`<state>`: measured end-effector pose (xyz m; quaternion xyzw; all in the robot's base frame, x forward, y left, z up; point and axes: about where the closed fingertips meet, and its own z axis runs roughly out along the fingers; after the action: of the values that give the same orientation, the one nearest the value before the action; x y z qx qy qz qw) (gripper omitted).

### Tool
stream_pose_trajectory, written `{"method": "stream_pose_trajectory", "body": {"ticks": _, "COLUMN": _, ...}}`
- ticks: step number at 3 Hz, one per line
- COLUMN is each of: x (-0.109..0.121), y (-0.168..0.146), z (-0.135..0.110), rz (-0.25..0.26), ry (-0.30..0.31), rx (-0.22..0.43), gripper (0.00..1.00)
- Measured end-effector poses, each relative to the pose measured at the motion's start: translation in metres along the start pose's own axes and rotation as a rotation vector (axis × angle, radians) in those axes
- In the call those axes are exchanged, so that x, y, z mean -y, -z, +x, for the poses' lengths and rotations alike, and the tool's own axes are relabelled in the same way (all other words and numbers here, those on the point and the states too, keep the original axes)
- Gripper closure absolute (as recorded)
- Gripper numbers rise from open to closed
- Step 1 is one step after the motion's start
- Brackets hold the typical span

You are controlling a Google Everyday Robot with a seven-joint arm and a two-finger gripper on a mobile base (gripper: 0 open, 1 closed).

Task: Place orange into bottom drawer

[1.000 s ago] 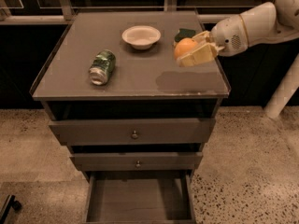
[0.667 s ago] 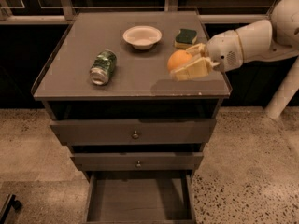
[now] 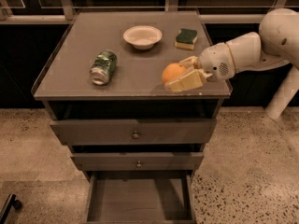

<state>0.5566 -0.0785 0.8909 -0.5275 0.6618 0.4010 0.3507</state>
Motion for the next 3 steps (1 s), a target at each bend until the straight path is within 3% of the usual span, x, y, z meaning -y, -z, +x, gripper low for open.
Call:
{"method": "stream_pose_trajectory", "body": {"ticks": 1, "x": -0.013, "y": -0.007, "z": 0.015, "rz": 0.005, "ry": -0.017, "rx": 0.01, "gripper": 1.0}}
{"method": "stream_pose_trajectory", "body": {"ticks": 2, "x": -0.041, "y": -0.005, "z": 0.033, "rz": 0.085, "ry": -0.047, "rx": 0.071, "gripper": 1.0}}
{"method": "stream_pose_trajectory", "body": {"ticks": 3, "x": -0.058, "y": -0.008, "z": 0.09, "rz": 0.163, "ry": -0.156, "rx": 0.129, "gripper": 1.0}}
